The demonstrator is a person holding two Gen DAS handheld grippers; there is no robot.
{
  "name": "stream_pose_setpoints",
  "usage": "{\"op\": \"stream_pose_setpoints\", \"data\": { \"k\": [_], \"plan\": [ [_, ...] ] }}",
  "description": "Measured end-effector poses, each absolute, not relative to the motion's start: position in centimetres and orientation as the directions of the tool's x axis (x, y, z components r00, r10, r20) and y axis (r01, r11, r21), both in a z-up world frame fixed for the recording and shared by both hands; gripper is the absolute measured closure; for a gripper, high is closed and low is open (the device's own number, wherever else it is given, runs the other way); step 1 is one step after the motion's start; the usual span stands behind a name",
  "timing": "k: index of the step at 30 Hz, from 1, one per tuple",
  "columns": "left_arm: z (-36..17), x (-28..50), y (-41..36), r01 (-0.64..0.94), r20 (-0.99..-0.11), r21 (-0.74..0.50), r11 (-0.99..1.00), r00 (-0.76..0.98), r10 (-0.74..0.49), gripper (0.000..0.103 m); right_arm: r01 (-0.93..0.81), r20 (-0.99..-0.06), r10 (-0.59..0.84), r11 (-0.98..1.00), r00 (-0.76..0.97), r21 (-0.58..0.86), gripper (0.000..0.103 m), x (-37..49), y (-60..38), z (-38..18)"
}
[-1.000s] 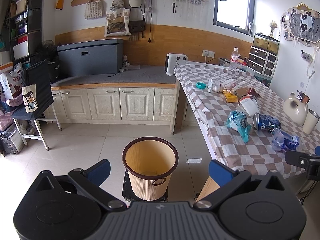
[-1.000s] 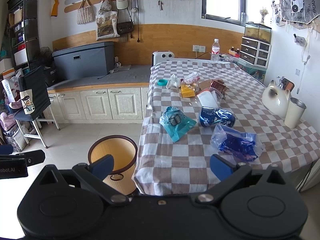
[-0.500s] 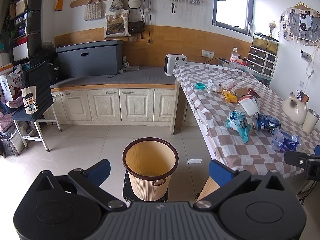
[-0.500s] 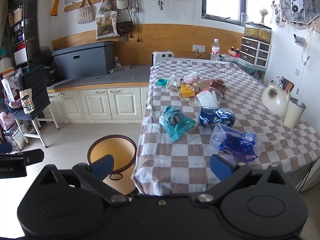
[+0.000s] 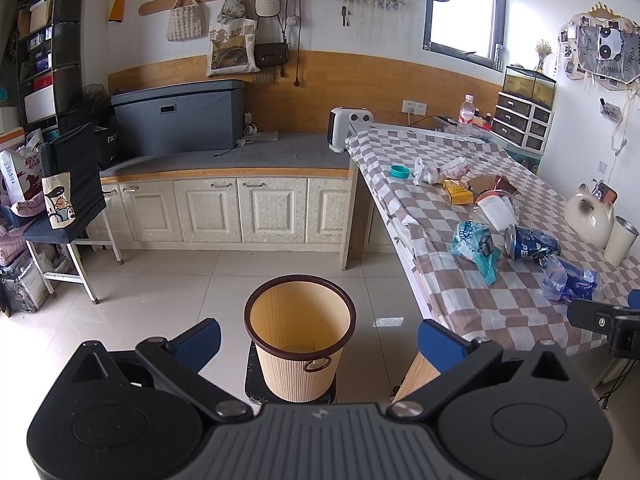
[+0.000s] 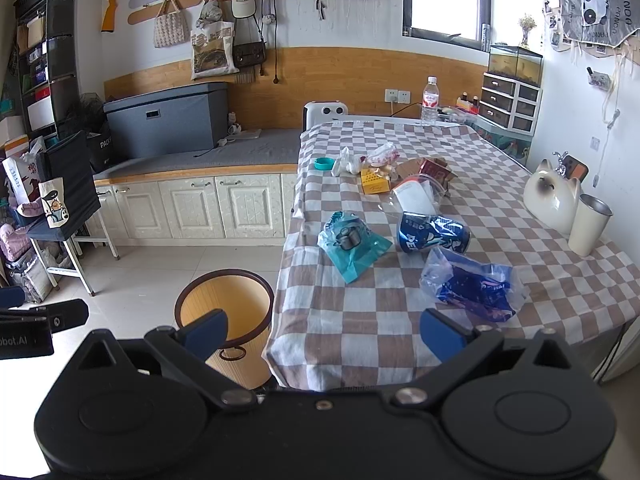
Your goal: Collect trash
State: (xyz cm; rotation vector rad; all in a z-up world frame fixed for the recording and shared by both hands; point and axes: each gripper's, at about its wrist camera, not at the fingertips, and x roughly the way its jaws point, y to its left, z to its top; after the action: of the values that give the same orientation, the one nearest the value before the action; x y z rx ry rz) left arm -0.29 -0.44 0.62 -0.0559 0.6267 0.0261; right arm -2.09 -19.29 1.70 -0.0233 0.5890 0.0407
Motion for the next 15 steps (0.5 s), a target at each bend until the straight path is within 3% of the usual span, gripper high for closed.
{"op": "stream_pose_setpoints", "data": {
  "k": [15],
  "plan": [
    [0.60, -0.31, -0.47, -0.041, -0.586, -0.043, 0.998, 0.810, 0.008, 0.000, -0.045, -0.559, 0.033, 0.999, 0.828, -0.008, 0.000, -2.00, -19.37, 1.55]
  ]
}}
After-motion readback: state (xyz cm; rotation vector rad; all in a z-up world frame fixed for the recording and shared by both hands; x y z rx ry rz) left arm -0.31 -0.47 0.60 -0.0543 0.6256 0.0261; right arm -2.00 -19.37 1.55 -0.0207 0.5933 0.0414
